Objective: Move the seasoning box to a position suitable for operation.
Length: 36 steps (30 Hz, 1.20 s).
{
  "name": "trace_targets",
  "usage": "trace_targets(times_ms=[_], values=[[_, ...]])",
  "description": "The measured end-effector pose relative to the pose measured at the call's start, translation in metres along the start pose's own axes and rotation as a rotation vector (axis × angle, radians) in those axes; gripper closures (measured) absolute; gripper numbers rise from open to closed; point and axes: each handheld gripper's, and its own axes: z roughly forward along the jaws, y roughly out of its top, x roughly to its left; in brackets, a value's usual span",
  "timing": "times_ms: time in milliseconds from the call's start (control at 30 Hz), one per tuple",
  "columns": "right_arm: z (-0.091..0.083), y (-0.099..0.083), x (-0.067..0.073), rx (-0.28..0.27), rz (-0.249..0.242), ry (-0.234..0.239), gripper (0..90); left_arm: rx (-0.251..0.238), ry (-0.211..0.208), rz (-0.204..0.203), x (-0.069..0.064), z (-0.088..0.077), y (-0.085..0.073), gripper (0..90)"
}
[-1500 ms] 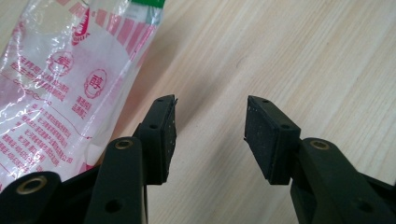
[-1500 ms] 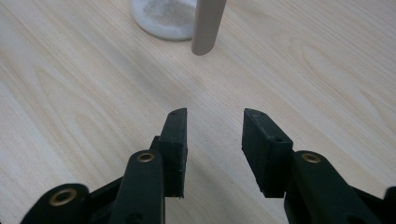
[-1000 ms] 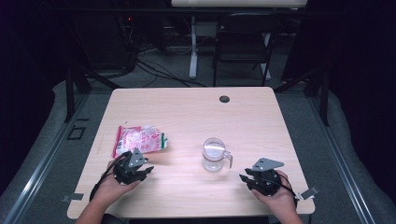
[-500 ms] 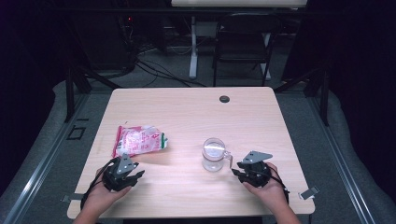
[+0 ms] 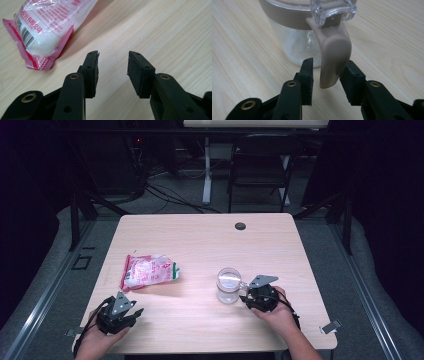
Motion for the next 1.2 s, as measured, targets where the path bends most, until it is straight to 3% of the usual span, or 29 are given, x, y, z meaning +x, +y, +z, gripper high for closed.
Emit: trace_targets(times_ms=[333,800,1200], values=[[0.007,0.003,-0.006,0.02,0.04,0.042,71.8,-0.001,0.012,-0.012,0.001,-0.005,-0.005,61.2],[0.004,0.002,-0.003,0.027,0.002,0.027,72.9,-0.007,0.005,-0.001,0.0,-0.003,-0.001,61.6],[-0.002,0.0,0.005,0.03,-0.057,0.072,73.0,-0.025,-0.013,0.015,-0.003,0.002,0.006,62.1]])
